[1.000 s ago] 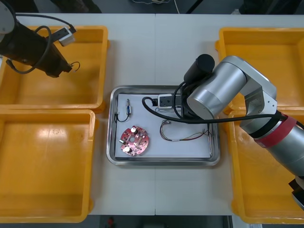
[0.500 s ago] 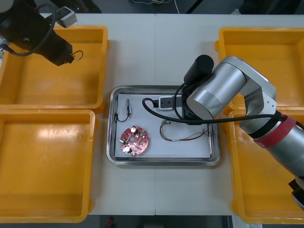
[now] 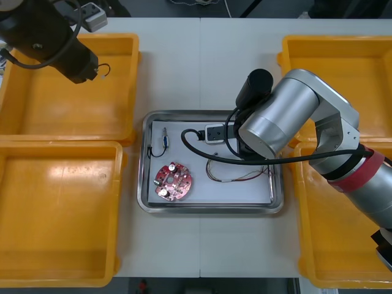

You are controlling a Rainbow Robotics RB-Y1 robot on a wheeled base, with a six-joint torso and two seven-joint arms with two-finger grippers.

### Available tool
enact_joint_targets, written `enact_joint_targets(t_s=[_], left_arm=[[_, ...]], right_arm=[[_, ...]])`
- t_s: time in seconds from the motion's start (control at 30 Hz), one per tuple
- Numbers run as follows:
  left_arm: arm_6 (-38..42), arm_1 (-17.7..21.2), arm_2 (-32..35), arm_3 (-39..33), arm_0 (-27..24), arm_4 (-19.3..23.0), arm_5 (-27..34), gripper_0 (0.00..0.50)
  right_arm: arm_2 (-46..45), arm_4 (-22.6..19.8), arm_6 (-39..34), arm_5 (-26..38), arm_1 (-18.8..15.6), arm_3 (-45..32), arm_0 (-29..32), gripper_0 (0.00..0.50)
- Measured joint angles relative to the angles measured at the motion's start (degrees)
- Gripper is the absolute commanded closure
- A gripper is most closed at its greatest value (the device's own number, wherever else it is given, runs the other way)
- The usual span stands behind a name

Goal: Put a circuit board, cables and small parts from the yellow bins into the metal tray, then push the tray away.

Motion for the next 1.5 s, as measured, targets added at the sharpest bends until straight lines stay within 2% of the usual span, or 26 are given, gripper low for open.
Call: enact_joint_targets(t_s=[0.23,0.43,0.6,0.8,1.03,1.17,1.3,1.4,1.5], left_arm=[[12.5,-2.2,0.4,-3.5,0.1,-1.8,3.2,0.5],[13.0,-3.0,0.4,-5.1,0.1,-2.7,5.0,0.499],[13.0,-3.0,0.4,-5.1,0.1,-2.7,5.0,0.498],[13.0,-3.4,0.4,-5.5,0.1,-3.1,5.4,0.499],[14.8,-7.3,-0.1,-9.4,0.2,-7.1,7.4,0.499],[22.2,-9.1,-2.9,-12.1,0.2,-8.6,7.4,0.498],[33.3,-10.5,-6.7,-13.8,0.2,-9.2,7.4,0.498],[39.2,-11.5,-9.9,-15.2,0.2,-10.3,7.4,0.498],[40.2,-12.5,-13.1,-15.7,0.2,-11.1,6.7,0.498]], right_arm=[[-0.9,2.1,-0.3,8.5,0.0,-5.9,0.0,0.0],[-6.7,3.0,-0.8,18.5,1.0,-10.5,0.0,0.0],[-14.0,3.5,-3.7,18.7,1.7,-14.2,0.0,0.0],[-20.3,4.3,-13.1,18.8,1.7,-18.5,0.1,0.0],[-24.9,4.5,-23.2,18.8,1.4,-19.3,0.1,0.0],[-26.6,4.5,-29.4,18.9,0.4,-19.4,0.2,0.0],[-29.2,4.0,-31.3,18.9,-0.8,-19.4,1.3,0.0],[-32.6,1.7,-31.6,18.9,-1.7,-19.4,2.8,0.0],[-37.2,-1.2,-31.6,18.9,-2.5,-19.4,4.7,0.0]])
